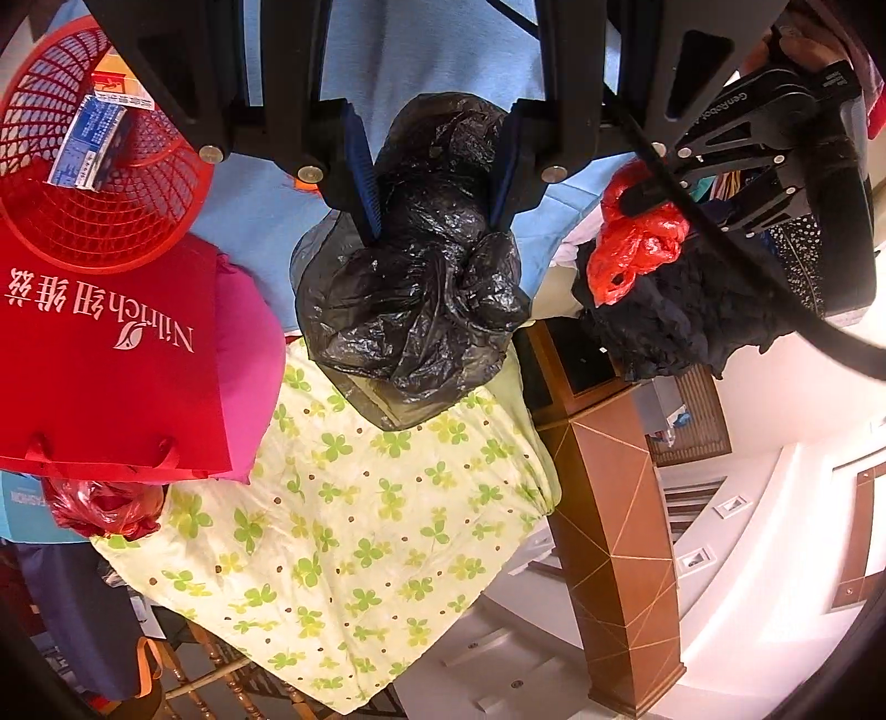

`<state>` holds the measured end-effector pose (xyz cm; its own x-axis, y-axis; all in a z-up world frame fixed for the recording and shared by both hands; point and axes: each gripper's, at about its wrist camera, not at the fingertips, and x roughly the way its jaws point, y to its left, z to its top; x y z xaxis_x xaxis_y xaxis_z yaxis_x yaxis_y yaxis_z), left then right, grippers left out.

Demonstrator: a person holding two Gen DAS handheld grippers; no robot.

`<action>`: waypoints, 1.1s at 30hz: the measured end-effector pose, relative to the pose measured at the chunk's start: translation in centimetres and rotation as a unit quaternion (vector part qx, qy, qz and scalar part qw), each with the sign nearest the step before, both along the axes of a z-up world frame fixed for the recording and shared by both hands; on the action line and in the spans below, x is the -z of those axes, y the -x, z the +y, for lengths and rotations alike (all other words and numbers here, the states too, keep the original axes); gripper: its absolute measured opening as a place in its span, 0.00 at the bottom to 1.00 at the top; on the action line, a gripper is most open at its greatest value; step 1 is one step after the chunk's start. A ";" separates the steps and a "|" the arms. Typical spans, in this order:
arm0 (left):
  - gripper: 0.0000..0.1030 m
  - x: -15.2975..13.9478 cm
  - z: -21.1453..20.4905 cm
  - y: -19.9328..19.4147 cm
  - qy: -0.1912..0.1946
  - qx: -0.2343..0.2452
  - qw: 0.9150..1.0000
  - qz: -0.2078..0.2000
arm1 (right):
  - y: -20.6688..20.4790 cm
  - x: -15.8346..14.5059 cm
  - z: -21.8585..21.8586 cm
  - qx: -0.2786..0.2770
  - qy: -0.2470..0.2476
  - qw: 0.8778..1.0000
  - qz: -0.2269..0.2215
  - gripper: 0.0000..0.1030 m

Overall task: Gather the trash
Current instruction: 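Lift the black bag with the right tool toward the basket while the left tool holds the red bag, then open the right tool over the basket while the left tool drops the red bag in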

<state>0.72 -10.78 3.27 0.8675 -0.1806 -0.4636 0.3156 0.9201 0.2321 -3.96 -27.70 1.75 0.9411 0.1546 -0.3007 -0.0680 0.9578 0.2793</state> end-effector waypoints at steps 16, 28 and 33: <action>0.48 0.0 -3.6 0.0 -0.020 0.036 0.999 0.001 | 1.0 0.6 -2.8 0.028 -0.018 0.999 0.008 0.39; 0.49 0.3 -5.7 0.0 -0.031 0.059 0.998 0.004 | 1.6 0.6 -4.6 0.051 -0.026 0.998 0.005 0.39; 0.49 0.4 -6.4 0.0 -0.034 0.066 0.997 0.005 | 1.8 0.6 -5.2 0.058 -0.029 0.998 0.003 0.39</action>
